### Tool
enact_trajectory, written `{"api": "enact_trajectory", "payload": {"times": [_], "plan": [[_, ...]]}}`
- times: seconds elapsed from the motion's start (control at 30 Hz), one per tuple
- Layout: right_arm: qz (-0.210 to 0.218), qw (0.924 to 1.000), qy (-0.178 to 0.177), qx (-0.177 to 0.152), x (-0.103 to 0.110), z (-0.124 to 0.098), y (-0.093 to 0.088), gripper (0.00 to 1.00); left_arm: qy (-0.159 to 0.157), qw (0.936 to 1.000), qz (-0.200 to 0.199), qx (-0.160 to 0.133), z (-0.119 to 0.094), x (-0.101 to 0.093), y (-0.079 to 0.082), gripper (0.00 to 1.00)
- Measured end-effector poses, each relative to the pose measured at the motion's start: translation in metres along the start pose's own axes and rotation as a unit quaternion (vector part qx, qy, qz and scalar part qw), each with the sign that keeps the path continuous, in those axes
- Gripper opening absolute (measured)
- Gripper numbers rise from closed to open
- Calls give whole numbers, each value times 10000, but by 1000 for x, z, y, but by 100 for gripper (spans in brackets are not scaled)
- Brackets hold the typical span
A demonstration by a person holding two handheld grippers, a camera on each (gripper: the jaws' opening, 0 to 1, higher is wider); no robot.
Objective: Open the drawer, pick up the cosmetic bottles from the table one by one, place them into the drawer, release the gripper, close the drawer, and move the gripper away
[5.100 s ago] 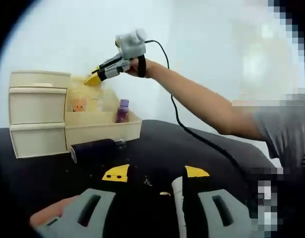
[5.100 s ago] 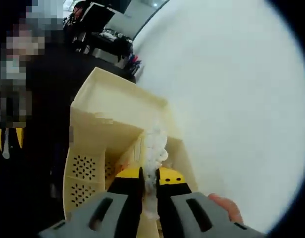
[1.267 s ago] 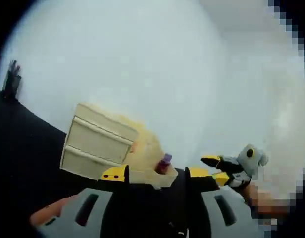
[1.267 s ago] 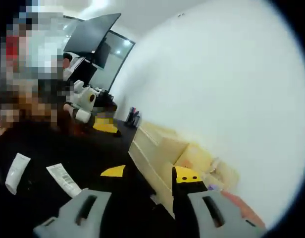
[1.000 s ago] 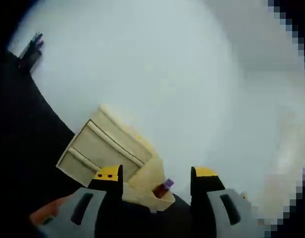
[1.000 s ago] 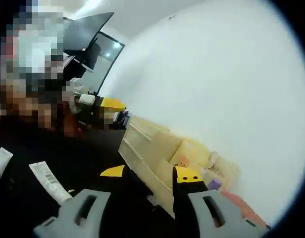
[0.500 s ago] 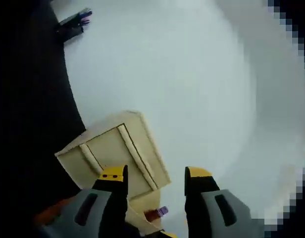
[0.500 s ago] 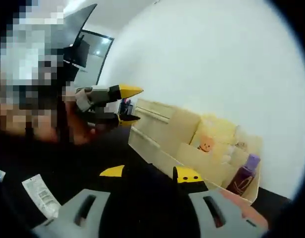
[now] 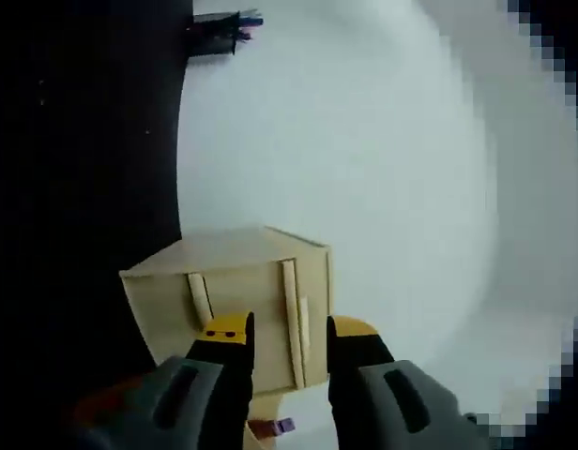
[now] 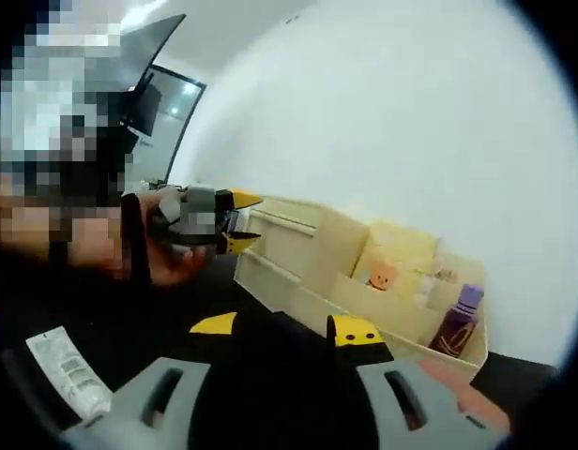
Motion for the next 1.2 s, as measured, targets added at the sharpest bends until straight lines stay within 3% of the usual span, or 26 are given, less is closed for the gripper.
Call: {"api": "enact_trajectory", "payload": {"times": [0.1, 0.17, 0.6, 0.83, 1.2], "plan": [[23, 10000, 24, 22, 1, 0, -1, 32, -62, 10000, -60, 3, 2, -2, -1, 31], [30, 10000, 46, 27, 1, 0, -1, 32, -108, 9998, 122, 107, 1, -3, -5, 30], [238, 9996, 118, 60, -1, 3, -3, 30, -261, 9997, -4, 14, 7, -1, -8, 14], [215, 9996, 184, 73, 0, 4, -3, 30, -97, 9998, -158, 15, 5, 2, -8, 7], [171, 9996, 215, 62, 2, 4, -3, 29, -90, 9999, -122, -6, 3, 1, -4, 6]]}}
Point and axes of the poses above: the point that each gripper's makers call its tool centre point, and the gripper's own axes: z roughly forward along the fingers, x roughly to its left, y roughly out of its top, the point moved 7 cm from there along -z, roughly backward along the fingers, and after that the axes turned 13 degrees about z, right-handed, at the moved point
